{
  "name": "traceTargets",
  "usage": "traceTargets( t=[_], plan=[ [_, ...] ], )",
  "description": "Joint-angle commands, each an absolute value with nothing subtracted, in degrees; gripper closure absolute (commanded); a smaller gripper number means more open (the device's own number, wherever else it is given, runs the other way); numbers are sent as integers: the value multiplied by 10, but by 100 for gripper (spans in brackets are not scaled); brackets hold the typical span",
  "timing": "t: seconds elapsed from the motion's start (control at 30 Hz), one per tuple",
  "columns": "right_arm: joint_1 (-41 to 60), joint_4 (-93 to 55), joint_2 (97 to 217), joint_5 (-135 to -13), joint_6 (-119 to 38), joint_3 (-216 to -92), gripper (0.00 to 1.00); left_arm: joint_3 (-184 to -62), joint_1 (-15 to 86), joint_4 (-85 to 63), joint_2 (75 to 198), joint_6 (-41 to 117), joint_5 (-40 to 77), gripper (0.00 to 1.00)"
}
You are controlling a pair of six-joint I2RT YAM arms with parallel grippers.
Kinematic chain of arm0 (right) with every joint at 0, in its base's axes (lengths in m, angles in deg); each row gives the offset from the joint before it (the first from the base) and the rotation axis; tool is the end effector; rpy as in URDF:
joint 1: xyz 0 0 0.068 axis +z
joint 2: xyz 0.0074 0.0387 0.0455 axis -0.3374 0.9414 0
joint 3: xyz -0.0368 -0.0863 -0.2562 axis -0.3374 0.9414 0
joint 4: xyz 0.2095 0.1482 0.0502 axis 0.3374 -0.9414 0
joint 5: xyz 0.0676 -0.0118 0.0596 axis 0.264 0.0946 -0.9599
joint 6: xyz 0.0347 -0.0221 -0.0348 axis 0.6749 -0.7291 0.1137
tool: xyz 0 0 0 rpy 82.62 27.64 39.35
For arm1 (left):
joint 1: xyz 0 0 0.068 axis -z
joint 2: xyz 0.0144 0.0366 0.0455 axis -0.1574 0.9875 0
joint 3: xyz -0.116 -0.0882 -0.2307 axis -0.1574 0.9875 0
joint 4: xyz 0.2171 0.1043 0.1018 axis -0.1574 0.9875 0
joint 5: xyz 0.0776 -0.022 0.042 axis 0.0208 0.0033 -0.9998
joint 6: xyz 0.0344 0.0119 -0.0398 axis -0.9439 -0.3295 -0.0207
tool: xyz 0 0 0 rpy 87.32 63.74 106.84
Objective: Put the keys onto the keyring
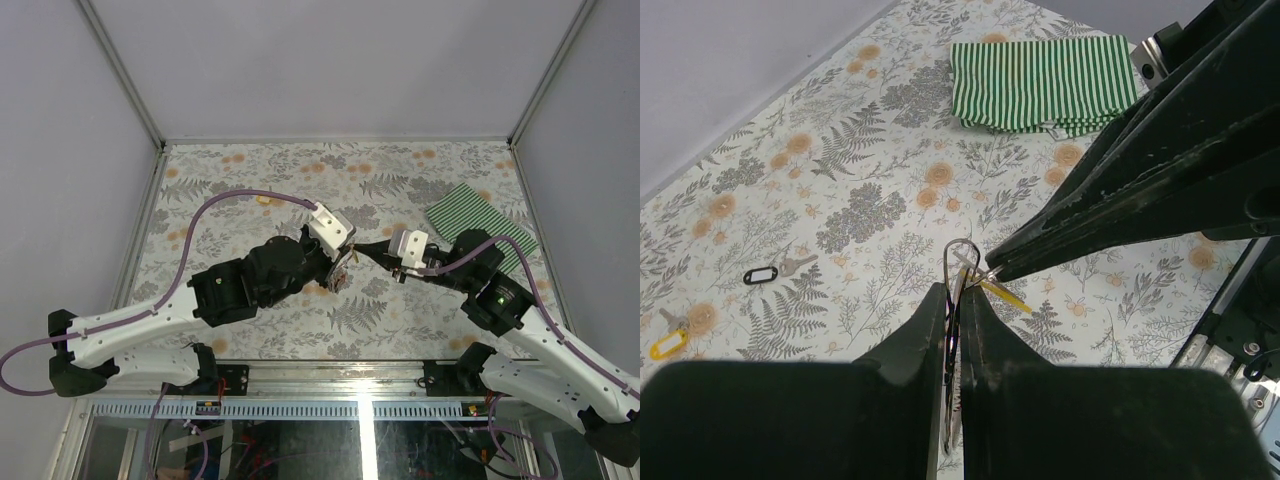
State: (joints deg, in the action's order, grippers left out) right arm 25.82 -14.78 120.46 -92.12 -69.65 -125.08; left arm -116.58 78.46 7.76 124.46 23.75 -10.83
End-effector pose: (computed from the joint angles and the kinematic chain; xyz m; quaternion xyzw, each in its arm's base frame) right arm 0.1143 0.1389 0.3796 -0.5030 0.4462 0.2927 0.6799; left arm 0.0994 -0.2285 0.3923 0.3670 0.6940 -0.2108 0.5824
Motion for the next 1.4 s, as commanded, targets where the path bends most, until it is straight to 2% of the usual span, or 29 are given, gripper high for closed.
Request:
traceTargets(
  t=[0.0, 1.07, 1.37],
  plan=[
    [265, -106, 1205, -898, -689, -1276, 100, -1179, 790, 28, 1244, 227, -103, 100],
    [265, -94, 1188, -808, -658, -1283, 100, -1180, 794, 46, 1251, 223, -96, 100],
    [265, -132, 1194, -810, -679, -1291, 100, -1179, 795, 48, 1249, 217, -76, 100]
  ],
)
